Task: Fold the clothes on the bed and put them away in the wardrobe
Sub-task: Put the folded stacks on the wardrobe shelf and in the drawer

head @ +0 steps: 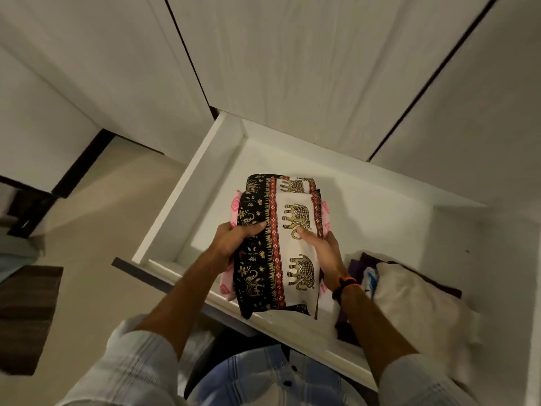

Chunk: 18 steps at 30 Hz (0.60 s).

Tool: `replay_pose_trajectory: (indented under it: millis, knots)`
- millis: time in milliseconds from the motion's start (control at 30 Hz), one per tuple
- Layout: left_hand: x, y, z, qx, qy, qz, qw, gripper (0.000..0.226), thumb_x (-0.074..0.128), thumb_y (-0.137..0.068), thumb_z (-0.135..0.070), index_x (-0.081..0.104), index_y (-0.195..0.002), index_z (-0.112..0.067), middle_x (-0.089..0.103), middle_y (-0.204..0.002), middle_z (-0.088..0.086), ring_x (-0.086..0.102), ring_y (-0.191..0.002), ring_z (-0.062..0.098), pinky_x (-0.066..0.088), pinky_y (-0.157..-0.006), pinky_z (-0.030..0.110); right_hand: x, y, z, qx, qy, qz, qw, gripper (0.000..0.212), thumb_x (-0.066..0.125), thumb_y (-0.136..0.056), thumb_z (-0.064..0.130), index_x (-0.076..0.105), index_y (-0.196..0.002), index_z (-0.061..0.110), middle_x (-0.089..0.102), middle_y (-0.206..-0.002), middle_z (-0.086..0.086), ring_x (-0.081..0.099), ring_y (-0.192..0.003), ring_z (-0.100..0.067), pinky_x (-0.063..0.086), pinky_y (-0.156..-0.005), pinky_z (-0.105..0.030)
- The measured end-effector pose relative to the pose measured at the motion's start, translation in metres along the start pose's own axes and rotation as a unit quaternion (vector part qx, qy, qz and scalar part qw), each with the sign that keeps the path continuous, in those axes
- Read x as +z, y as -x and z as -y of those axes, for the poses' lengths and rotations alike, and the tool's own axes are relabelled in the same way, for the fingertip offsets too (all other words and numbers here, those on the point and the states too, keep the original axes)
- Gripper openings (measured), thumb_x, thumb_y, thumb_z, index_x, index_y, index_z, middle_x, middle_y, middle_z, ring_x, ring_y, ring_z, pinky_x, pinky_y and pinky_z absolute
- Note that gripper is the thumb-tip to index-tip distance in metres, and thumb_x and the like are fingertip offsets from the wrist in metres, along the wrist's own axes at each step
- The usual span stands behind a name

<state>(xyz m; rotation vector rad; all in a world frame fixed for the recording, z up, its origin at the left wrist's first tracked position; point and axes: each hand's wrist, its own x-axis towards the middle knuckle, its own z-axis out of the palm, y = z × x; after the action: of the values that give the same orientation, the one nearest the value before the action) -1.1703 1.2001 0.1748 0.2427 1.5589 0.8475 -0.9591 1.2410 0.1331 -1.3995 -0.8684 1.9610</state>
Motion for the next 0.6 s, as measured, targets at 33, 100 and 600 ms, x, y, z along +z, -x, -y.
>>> replay_pose_trajectory:
  millis: [33,100,600]
  knots:
    - [0.000,-0.002,0.002,0.001,0.003,-0.004,1.000,0.055,0.084,-0.071,-0.020,0.061,-0.118,-0.004,0.075,-0.101,0.011,0.073,-0.093,0.028,0.057,-0.086,0.044,0.001,0.004,0.003,-0.004,0.007,0.008,1.000,0.057,0.077,-0.078,0.030,0.059,-0.131,0.018,0.072,-0.117,-0.004,0.071,-0.105,-0.025,0.055,-0.092,-0.045]
    - [-0.027,-0.025,-0.012,-0.006,-0.009,0.011,1.000,0.056,0.084,-0.070,-0.021,0.061,-0.119,-0.005,0.075,-0.101,0.011,0.073,-0.093,0.028,0.056,-0.089,0.047,0.026,-0.016,-0.004,0.011,-0.004,-0.019,1.000,0.050,0.073,-0.086,0.022,0.058,-0.133,0.015,0.072,-0.118,-0.006,0.071,-0.104,-0.028,0.058,-0.086,-0.043]
    - [-0.132,-0.184,-0.057,-0.061,-0.112,0.066,0.990,0.043,0.078,-0.078,-0.018,0.061,-0.117,-0.011,0.073,-0.106,0.010,0.070,-0.097,0.028,0.056,-0.086,0.044,0.130,-0.147,-0.058,0.086,-0.044,-0.120,0.988,0.049,0.073,-0.086,0.015,0.055,-0.132,0.017,0.072,-0.117,-0.005,0.071,-0.103,-0.029,0.059,-0.085,-0.048]
